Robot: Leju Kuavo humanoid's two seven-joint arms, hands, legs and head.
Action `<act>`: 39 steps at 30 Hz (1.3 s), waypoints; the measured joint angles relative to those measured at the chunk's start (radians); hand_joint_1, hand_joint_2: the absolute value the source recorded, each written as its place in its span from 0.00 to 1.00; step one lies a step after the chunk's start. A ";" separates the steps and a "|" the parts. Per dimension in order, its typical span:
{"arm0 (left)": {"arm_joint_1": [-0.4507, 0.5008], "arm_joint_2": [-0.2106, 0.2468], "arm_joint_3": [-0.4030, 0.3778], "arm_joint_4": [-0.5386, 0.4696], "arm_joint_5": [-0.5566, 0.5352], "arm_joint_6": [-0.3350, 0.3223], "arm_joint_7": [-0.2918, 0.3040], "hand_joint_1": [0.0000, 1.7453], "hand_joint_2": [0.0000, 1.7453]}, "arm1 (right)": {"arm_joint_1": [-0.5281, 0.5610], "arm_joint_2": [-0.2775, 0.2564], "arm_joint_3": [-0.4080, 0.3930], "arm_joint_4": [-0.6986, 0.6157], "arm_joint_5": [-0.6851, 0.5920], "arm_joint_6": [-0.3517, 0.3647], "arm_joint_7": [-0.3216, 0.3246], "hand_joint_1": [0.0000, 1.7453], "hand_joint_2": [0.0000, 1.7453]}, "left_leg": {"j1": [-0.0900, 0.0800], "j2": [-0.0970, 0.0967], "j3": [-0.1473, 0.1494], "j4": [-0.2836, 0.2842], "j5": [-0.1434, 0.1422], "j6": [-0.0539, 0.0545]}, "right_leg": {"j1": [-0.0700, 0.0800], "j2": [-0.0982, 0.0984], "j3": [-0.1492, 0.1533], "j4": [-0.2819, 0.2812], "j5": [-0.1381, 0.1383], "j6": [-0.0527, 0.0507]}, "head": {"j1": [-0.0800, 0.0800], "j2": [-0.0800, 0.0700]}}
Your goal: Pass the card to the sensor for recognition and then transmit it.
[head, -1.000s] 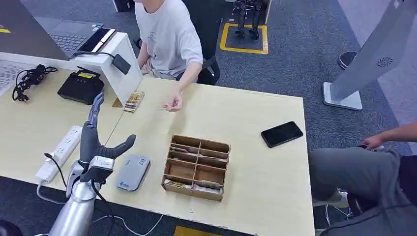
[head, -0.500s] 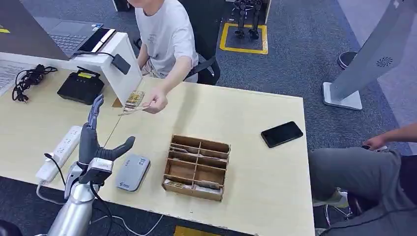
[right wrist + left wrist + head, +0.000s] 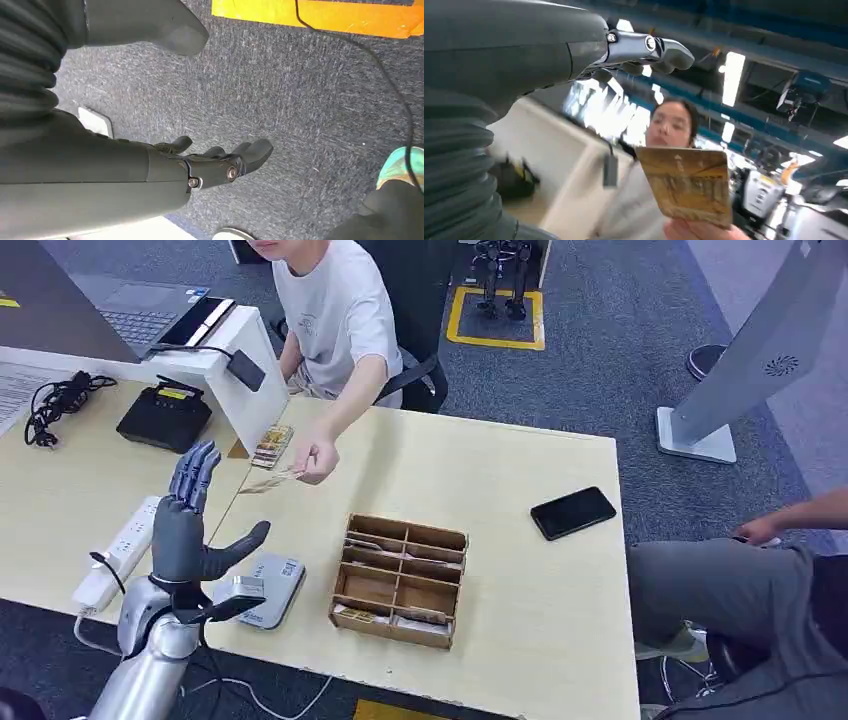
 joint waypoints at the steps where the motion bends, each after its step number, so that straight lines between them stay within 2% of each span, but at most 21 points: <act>1: -0.001 0.006 0.003 0.005 -0.089 0.031 0.011 0.00 1.00 | 0.000 0.000 0.000 0.000 0.003 0.001 0.000 0.00 1.00 | 0.000 0.000 0.000 0.000 0.000 0.000 | 0.000 0.000 0.000 0.000 0.000 0.000 | 0.000 0.000; 3: -0.011 0.006 0.032 0.016 -0.257 0.056 0.024 0.00 1.00 | -0.001 -0.001 0.000 0.000 0.009 0.001 0.001 0.00 1.00 | 0.000 -0.001 0.000 0.000 0.000 0.000 | 0.000 -0.001 0.000 0.000 0.000 0.000 | 0.000 0.000; 6: -0.050 -0.002 0.108 0.049 -0.457 0.059 0.109 0.00 1.00 | -0.004 -0.001 0.000 0.001 0.020 0.010 0.018 0.00 1.00 | 0.000 0.000 0.000 0.000 0.000 0.000 | 0.000 0.000 0.000 0.000 0.000 0.000 | 0.000 0.000; 7: -0.070 -0.003 0.139 0.066 -0.500 0.059 0.117 0.00 1.00 | -0.004 -0.001 0.000 0.001 0.022 0.011 0.020 0.00 1.00 | 0.000 0.000 0.000 0.000 0.000 0.000 | 0.000 0.000 0.000 0.000 0.000 0.000 | 0.000 0.000; 11: -0.098 -0.013 0.233 0.107 -0.536 0.059 0.087 0.00 1.00 | -0.004 -0.001 -0.004 0.002 0.034 0.011 0.006 0.00 1.00 | 0.000 0.000 0.000 0.000 0.002 0.000 | 0.000 0.000 0.000 0.000 0.001 -0.001 | 0.000 0.000; 15: -0.098 -0.032 0.275 0.118 -0.550 0.060 0.107 0.00 1.00 | -0.006 -0.001 -0.005 0.002 0.040 0.016 -0.010 0.00 1.00 | 0.000 0.000 -0.001 0.000 0.001 0.000 | 0.000 0.000 0.000 0.000 0.000 -0.001 | 0.000 0.000; 19: -0.089 -0.047 0.278 0.119 -0.599 0.060 0.190 0.00 1.00 | -0.006 -0.001 -0.006 0.003 0.052 0.031 -0.018 0.00 1.00 | 0.000 -0.001 -0.001 0.000 0.001 0.000 | 0.000 0.000 0.000 0.000 0.000 0.000 | 0.000 0.000; 35: -0.079 -0.056 0.278 0.119 -0.607 0.061 0.204 0.00 1.00 | -0.005 -0.001 -0.008 0.005 0.054 0.031 -0.018 0.00 1.00 | 0.000 -0.001 -0.001 0.000 0.002 0.000 | 0.000 0.000 -0.001 0.000 0.000 0.000 | 0.000 0.000; 39: -0.074 -0.056 0.276 0.119 -0.621 0.061 0.273 0.00 1.00 | -0.005 -0.001 -0.011 0.005 0.056 0.043 -0.021 0.00 1.00 | 0.000 -0.001 -0.001 0.000 0.002 0.000 | 0.000 0.000 -0.001 0.000 0.000 0.000 | 0.000 0.000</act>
